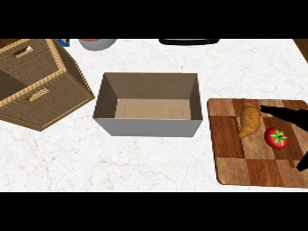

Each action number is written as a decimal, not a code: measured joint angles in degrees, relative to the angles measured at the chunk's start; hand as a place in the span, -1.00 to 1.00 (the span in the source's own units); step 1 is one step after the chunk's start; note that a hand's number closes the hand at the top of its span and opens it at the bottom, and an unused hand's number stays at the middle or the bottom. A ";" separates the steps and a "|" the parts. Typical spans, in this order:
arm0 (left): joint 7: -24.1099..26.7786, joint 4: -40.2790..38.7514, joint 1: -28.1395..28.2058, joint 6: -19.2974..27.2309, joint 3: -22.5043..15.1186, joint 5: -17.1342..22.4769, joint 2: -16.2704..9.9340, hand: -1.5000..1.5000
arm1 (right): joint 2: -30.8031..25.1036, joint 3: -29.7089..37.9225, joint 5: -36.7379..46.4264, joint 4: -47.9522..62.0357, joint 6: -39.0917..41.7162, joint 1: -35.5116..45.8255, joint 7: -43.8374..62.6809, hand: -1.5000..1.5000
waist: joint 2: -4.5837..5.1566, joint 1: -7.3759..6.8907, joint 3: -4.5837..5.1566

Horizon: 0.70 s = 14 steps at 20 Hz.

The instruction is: Pick the tomato from the cutting board and place it in the cardboard box

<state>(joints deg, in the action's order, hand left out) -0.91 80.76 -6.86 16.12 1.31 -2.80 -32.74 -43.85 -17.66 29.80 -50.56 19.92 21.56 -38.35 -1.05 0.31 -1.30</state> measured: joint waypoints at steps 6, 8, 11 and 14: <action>-0.59 0.11 -0.30 -0.55 0.52 -0.42 0.36 0.00 | 0.12 -1.44 2.95 -1.35 -0.09 -1.18 4.20 -1.00 | 0.07 0.10 0.03; -0.60 -0.34 -0.63 -0.89 0.86 -0.39 0.42 0.00 | 0.92 -1.67 3.60 -1.52 -0.29 -1.36 5.99 -1.00 | 0.09 0.12 0.03; -0.51 -0.08 -0.21 -1.70 1.35 -0.24 0.27 0.00 | 2.39 -1.92 4.60 -1.68 -1.35 -2.07 8.10 1.00 | -0.04 -0.06 0.18; -0.37 0.04 -0.25 -1.70 1.45 -0.62 0.76 0.00 | 4.00 -0.69 5.22 -1.59 -4.74 -1.33 9.70 1.00 | -0.22 -0.18 0.33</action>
<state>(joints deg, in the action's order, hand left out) -1.27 80.80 -7.11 14.42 2.76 -3.43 -31.98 -39.85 -18.35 35.01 -52.15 15.18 20.23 -28.65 -1.27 0.13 -0.97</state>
